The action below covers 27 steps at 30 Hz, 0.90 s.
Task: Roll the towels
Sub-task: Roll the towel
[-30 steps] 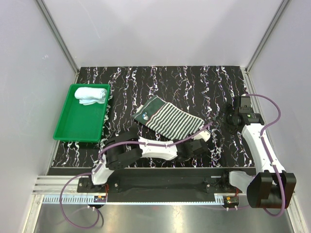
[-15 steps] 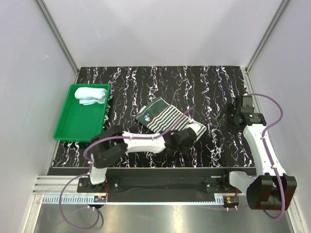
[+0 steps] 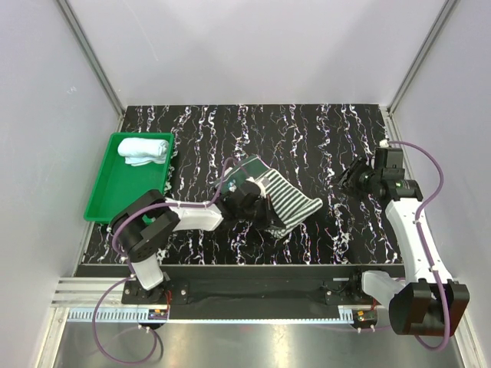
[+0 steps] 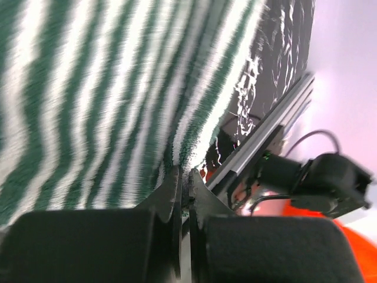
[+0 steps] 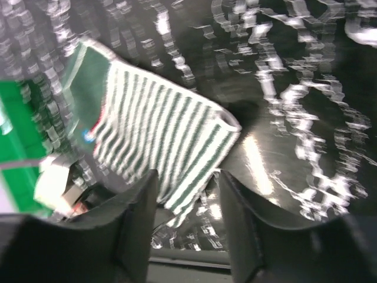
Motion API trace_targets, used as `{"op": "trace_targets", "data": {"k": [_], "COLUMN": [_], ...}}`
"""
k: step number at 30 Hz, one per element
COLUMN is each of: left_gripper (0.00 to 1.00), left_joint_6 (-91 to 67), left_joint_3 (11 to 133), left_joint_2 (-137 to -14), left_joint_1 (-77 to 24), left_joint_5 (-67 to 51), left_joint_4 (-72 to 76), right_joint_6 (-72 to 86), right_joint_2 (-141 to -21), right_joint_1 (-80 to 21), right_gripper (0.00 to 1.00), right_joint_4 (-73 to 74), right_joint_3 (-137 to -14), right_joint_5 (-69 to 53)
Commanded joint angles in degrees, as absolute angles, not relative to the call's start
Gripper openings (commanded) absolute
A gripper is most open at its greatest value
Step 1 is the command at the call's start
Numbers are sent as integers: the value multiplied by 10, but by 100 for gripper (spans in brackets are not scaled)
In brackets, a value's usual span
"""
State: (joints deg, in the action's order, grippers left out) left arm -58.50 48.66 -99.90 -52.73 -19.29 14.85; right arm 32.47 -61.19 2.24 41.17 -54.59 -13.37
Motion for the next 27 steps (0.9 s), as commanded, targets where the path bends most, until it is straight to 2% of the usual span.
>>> {"op": "trace_targets", "data": {"k": [1,5,6,12,19,27], "left_gripper": [0,0,0,0,0,0], "left_joint_6": [-685,-724,-735,-796,-830,-846], "left_joint_3": [467,432,422,374,347,333], "left_joint_2": [-987,-981,-980,-989,-1025,-1033], "left_joint_1": [-509,-490,-486,-461,-442,-424], "left_joint_5": [-237,-223,-222,-221,-240,-248], "left_joint_4": [232,235,249,294,337,357], "right_joint_6": [323,368,380,432,461,473], "right_joint_2": [-614,-612,-613,-694,-779,-872], "right_joint_1": [16,-20,-31,-112,-113,-113], "right_gripper": [47,26,23,15,6,0], "right_joint_4": [337,246,222,66,-99,-199], "right_joint_3": [-524,-456,-442,-388,-339,-323], "right_joint_5": [-256,-321,-329,-343,-373,-387]}}
